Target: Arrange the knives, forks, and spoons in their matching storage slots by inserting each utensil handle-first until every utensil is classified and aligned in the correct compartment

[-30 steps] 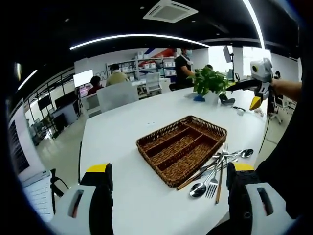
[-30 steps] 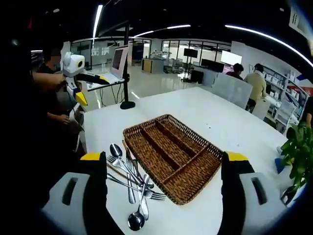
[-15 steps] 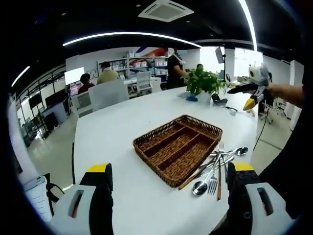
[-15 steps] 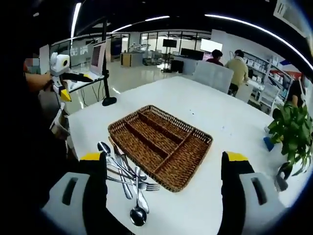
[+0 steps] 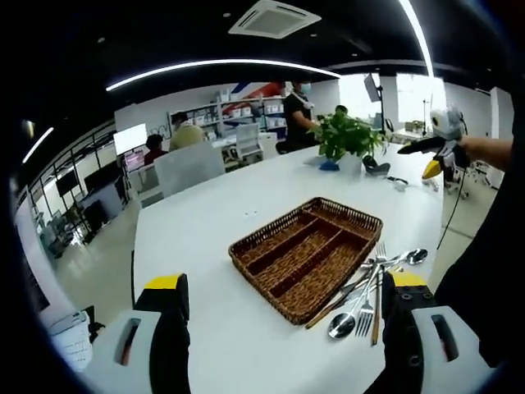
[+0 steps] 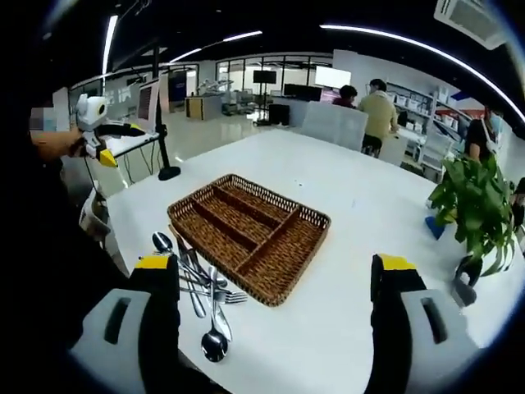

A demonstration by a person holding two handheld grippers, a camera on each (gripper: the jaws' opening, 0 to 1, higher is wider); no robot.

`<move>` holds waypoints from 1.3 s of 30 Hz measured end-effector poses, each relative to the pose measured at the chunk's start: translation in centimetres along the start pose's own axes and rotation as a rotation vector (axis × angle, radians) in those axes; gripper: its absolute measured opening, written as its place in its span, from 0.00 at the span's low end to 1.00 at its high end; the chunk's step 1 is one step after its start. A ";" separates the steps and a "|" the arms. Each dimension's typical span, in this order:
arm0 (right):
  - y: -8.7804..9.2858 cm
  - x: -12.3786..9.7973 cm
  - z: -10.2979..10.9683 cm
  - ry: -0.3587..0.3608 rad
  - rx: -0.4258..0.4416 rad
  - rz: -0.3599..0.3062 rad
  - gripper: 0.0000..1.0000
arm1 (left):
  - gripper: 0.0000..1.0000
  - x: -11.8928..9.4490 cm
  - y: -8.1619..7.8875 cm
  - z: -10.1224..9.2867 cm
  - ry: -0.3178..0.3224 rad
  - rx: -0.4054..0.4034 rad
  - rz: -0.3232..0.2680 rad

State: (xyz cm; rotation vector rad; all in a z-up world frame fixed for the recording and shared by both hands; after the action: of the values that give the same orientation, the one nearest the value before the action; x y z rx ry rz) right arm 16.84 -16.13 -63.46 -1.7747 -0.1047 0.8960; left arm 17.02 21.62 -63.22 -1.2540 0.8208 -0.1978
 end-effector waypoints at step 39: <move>-9.6 8.7 8.5 -0.278 -0.257 -0.036 0.95 | 1.00 -1.3 0.7 1.6 -0.006 -0.002 -0.027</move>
State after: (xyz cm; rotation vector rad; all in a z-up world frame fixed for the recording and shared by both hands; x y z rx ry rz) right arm 21.10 -1.44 -60.84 -1.8655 -0.4478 1.1399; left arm 16.95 23.77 -63.14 -1.2674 0.7990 -0.2148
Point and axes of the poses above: the point that each gripper's makers call its tool centre point, and the gripper's own axes: x roughly forward along the fingers, z roughly to its left, y roughly out of its underside, the point moved 2 cm from there along -x, roughly backward along the fingers, and after that the axes turned 1 degree about -x, right-handed, at the moved point
